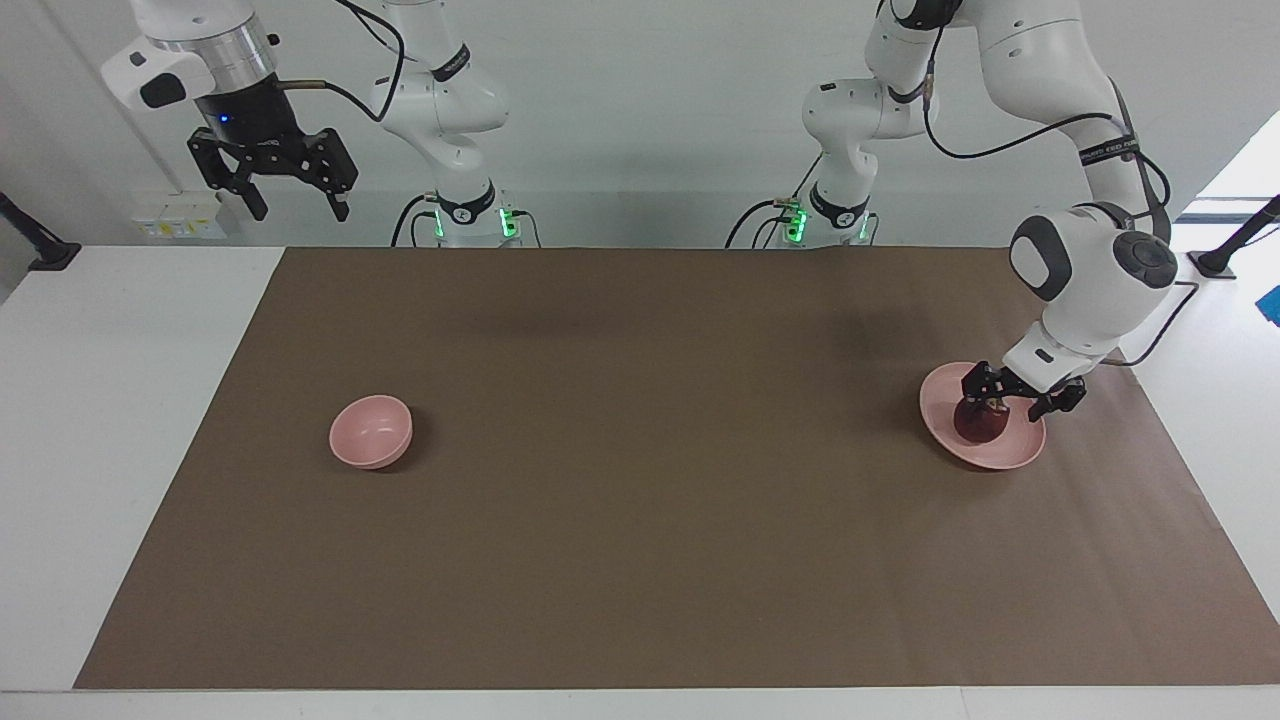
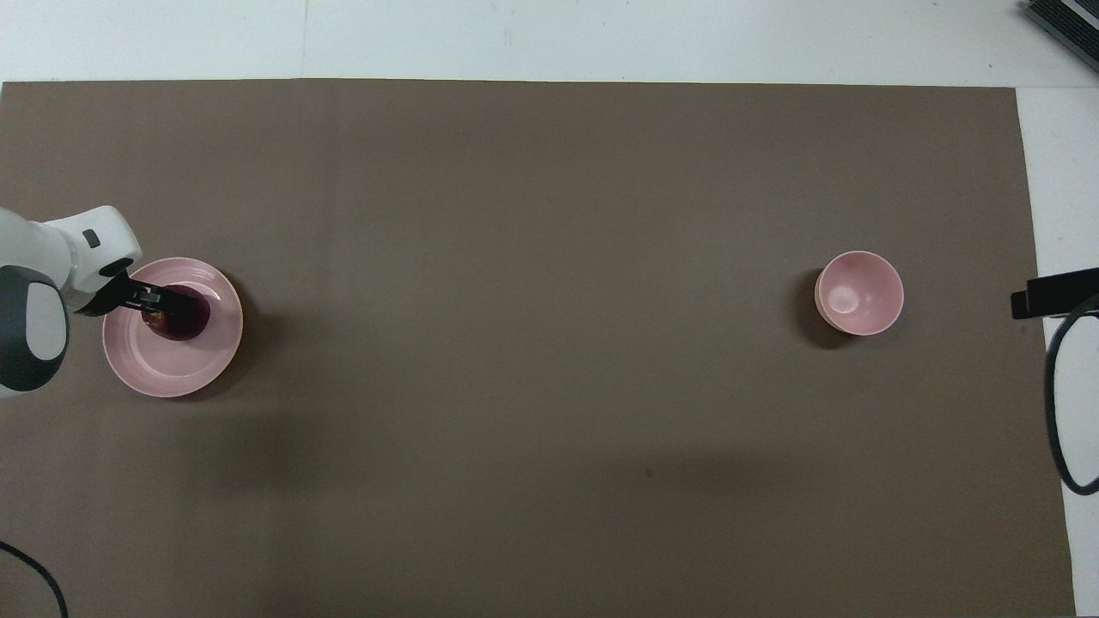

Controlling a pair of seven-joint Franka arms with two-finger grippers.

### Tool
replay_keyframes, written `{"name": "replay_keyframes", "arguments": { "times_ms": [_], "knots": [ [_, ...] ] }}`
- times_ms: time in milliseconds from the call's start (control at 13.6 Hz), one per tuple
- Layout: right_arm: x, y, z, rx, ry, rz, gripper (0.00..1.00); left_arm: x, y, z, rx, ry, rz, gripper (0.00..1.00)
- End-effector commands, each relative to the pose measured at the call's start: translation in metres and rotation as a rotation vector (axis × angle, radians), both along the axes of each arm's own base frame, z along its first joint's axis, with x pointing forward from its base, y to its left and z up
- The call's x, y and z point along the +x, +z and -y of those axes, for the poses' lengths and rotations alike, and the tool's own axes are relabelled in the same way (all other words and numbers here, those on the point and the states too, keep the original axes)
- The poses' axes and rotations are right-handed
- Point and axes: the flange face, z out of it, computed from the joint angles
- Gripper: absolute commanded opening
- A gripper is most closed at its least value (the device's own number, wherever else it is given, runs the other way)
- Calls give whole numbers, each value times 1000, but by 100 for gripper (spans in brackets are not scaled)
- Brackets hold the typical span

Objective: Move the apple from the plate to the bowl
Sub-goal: 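Reach the left gripper down and grasp the red apple on the plate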

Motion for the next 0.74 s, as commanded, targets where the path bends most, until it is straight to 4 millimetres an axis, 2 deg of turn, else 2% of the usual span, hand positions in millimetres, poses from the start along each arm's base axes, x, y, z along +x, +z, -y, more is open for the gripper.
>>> {"name": "replay_keyframes", "arguments": {
  "times_ms": [0,147,368,442,515,589,662],
  "knots": [
    [-1,-1,1,-8,0,3,100,-6,-21,2,-2,8,39,100],
    [-1,-1,1,-7,1,3,100,-10,-26,4,-8,15,42,100],
    [-12,-2,7,-3,-6,-60,100,-12,-30,6,-9,16,37,100],
    [-12,-1,5,3,-9,-58,100,-14,-31,7,-10,19,31,68],
    [-12,-1,3,29,-6,-55,100,-15,-32,9,-11,36,24,20],
    [-13,0,0,64,-6,-55,100,-15,-31,10,-12,40,19,0],
    [-16,-1,-4,71,2,-72,100,-14,-30,12,-13,45,13,0]
  ]
}}
